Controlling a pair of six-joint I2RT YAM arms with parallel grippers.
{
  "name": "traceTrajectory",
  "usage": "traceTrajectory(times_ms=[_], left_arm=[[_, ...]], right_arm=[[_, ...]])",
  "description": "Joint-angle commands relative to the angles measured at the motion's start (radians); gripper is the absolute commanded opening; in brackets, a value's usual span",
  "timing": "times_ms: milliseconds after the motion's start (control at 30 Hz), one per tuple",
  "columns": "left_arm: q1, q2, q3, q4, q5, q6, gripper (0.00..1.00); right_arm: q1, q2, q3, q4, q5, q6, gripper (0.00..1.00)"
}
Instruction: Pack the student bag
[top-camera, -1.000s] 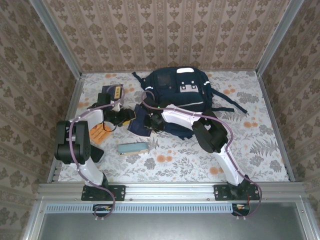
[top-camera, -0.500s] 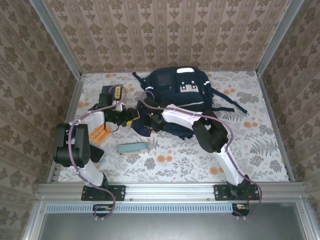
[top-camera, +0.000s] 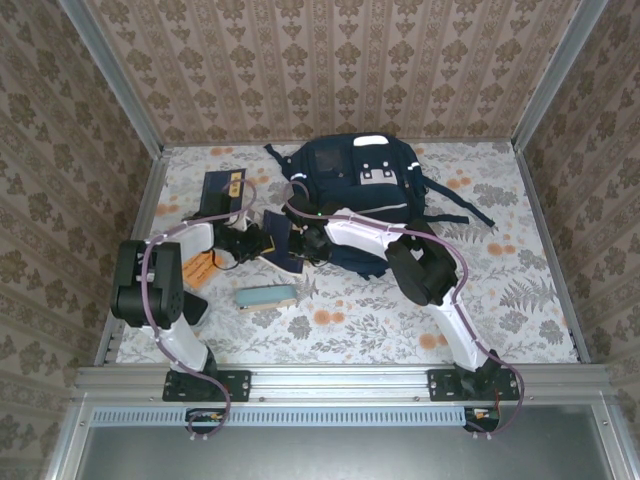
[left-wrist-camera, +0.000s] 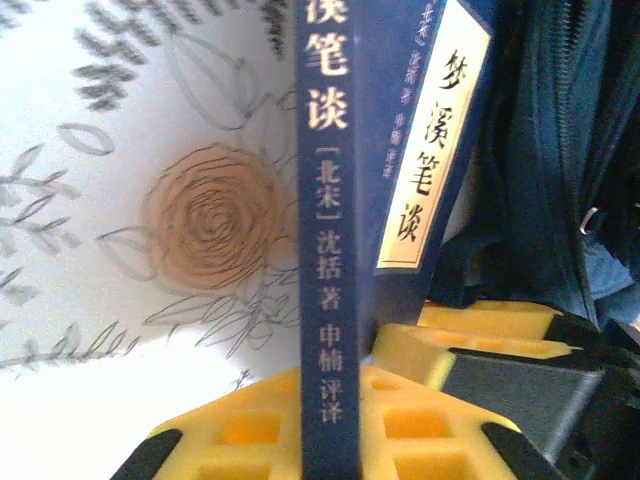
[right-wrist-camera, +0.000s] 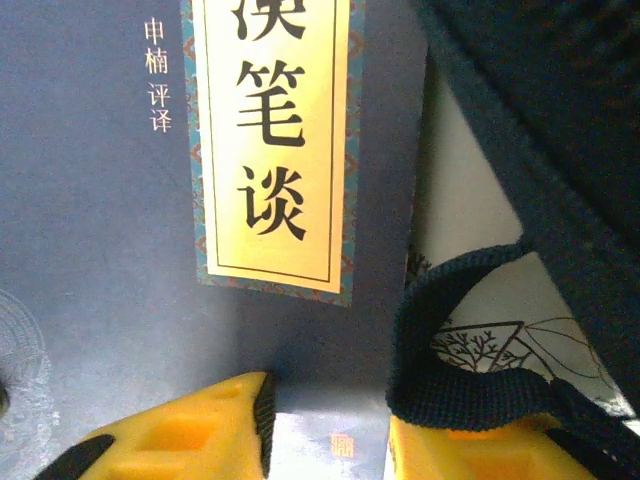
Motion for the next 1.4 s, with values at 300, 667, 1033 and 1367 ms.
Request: traceTrajectory(times_ms=[300,667,1033,1367], left_arm=[[-0.036,-0.431,-0.027,0.089,-0.139,-0.145,0.05],[-0.235,-0.523,-0.062,0.538,-0.228,-0.538,0.05],[-0.27,-0.519,-0.098,0.725,-0.274,-0.724,0.05],[-0.271,-0.54,-0.156,0.736,-0.339,-0.754,0.05]], right_arm=[[-0.111,-0.515,-0.462,0.443,-0.199,-0.002,0.82],[-0.159,-0.663,-0.74,1.019,-0.315,0.412,0.97],[-0.164,-0.642,-0.769,1.323,-0.222,0.634,0.97],[-0.151,-0.646,-0.803,1.44,-0.143,0.734,0.7]])
